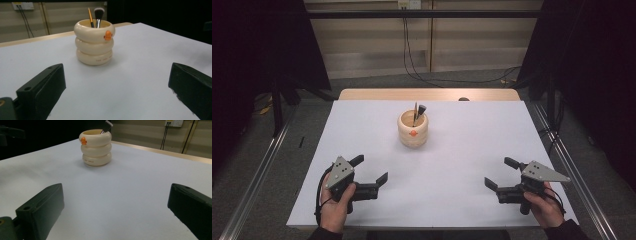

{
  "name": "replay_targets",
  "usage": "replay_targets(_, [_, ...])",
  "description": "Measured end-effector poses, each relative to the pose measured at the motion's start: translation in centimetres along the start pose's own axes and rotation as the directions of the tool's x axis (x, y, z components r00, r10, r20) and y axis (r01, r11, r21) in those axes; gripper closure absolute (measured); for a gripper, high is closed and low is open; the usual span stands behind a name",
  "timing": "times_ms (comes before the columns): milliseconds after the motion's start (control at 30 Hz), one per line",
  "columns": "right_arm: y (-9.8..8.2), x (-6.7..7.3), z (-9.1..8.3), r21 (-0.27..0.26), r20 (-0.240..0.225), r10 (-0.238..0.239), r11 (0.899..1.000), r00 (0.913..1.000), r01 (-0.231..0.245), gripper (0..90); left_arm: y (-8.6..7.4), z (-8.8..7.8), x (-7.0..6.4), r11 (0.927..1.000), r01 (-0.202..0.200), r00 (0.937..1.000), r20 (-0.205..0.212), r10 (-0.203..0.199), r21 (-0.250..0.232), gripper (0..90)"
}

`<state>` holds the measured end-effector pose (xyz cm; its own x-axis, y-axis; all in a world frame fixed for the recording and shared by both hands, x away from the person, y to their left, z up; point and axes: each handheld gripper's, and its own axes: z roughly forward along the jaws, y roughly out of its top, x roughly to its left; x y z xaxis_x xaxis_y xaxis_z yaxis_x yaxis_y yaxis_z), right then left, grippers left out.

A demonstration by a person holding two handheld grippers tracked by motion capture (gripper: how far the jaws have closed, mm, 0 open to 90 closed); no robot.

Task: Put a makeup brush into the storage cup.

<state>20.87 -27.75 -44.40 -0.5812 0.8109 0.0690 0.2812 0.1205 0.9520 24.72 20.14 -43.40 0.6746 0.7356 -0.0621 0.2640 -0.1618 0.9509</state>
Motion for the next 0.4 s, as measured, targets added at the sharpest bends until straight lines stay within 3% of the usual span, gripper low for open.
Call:
replay_targets(233, [-0.05,0.1,0.01,-0.011,0.014,-0.012,1.0,0.9998,0.013,0.0,-0.54,-0.6,-0.2,0.9999,-0.005,1.0,-0.003,0.004,-0.014,1.3])
replay_targets(400, [-0.11,-0.05,0.03,-0.016,0.026,-0.011,1.0,0.9996,0.011,0.1,-0.68,-0.46,0.27,0.9996,0.023,0.9996,-0.015,-0.023,-0.018,1.0])
